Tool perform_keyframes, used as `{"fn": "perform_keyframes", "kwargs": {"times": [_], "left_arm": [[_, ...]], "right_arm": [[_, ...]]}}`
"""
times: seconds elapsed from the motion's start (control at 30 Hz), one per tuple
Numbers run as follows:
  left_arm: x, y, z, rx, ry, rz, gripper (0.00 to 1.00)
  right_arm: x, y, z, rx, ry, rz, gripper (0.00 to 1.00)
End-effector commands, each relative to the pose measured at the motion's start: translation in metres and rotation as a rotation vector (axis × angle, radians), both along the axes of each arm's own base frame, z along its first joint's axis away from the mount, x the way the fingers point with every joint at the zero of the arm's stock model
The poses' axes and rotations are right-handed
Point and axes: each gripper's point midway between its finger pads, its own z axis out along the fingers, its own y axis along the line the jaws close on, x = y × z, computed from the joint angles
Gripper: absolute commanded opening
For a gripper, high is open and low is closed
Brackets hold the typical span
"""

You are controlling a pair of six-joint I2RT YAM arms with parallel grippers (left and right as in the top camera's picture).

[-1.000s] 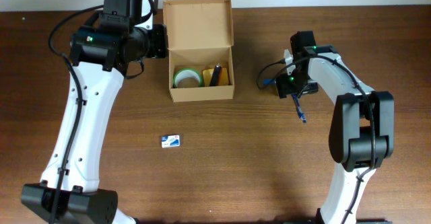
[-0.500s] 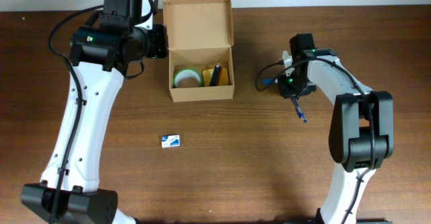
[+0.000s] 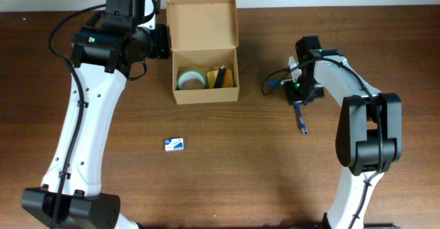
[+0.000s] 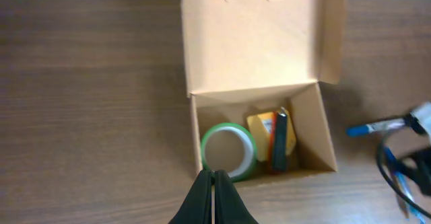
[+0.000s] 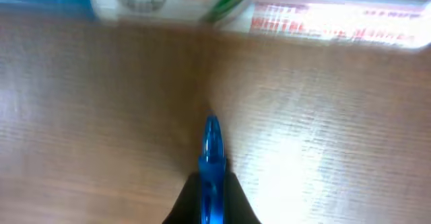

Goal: Pack container
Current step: 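Lift the blue pen with the right gripper and carry it to the box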

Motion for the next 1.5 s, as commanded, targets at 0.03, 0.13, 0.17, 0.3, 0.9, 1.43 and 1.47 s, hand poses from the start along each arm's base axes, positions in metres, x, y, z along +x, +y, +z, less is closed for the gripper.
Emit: {"fn": "perform_keyframes", "kwargs": {"times": [0.03,0.13,0.17,0.3,0.9,1.43,1.47], "left_arm": [[0.003,0.016,0.009,0.041,-0.033,0.061,0.02],[0.003,0.022,0.009,0.041,-0.034,0.075,0.02],[0.003,0.025,0.010,0.041,-0.035,0.080,0.02],[0.002,0.039,0.018,0.038,-0.053,0.112,0.02],[-0.017,0.098,0.048,0.034,-0.110,0.247,0.02],[-0.043,0.139,0.084,0.033,-0.202,0.348,0.02],[-0.043,0.139,0.084,0.033,-0.202,0.348,0.02]], "right_arm": [[0.023,0.015,0.036,0.079,-0.046,-0.004,0.04],[0.036,0.025,0.070,0.113,-0.080,0.008,0.04],[0.040,0.029,0.082,0.117,-0.097,0.015,0.04],[0.056,0.054,0.127,0.129,-0.187,0.073,0.04],[0.059,0.260,0.203,0.202,-0.584,0.636,0.04],[0.037,0.288,0.171,0.153,-0.640,1.472,0.04],[0.037,0.290,0.168,0.159,-0.641,1.482,0.04]]}}
